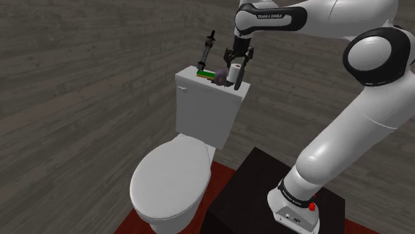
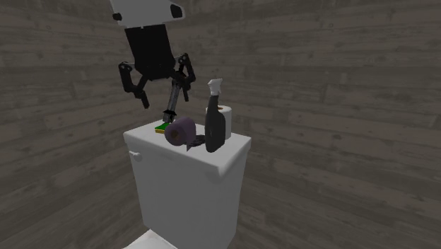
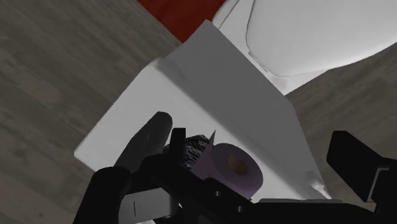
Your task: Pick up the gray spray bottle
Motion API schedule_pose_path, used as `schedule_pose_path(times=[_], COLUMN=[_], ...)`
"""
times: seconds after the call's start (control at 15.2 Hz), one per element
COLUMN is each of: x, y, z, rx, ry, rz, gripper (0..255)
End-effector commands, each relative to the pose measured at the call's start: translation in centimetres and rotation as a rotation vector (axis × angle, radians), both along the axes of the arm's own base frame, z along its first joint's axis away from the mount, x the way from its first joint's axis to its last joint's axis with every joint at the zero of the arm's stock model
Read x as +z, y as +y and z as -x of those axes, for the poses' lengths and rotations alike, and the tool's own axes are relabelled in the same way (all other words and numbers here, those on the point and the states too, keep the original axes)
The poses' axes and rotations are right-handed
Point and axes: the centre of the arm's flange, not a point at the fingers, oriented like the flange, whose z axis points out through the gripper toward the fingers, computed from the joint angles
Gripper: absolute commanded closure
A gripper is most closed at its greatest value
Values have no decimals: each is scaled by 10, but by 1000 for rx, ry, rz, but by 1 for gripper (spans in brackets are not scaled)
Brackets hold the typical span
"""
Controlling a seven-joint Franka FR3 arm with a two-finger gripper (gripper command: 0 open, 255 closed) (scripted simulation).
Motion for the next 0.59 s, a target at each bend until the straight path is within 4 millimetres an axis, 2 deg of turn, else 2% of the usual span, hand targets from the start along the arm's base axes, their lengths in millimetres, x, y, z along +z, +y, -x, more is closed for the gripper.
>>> schedule_pose_path(times=[0.0, 0.53], x=[5, 31], y=[-20, -107], z=[-9, -29], rx=[-56, -273], ry=[-15, -73], rz=[18, 86], gripper=[0, 0])
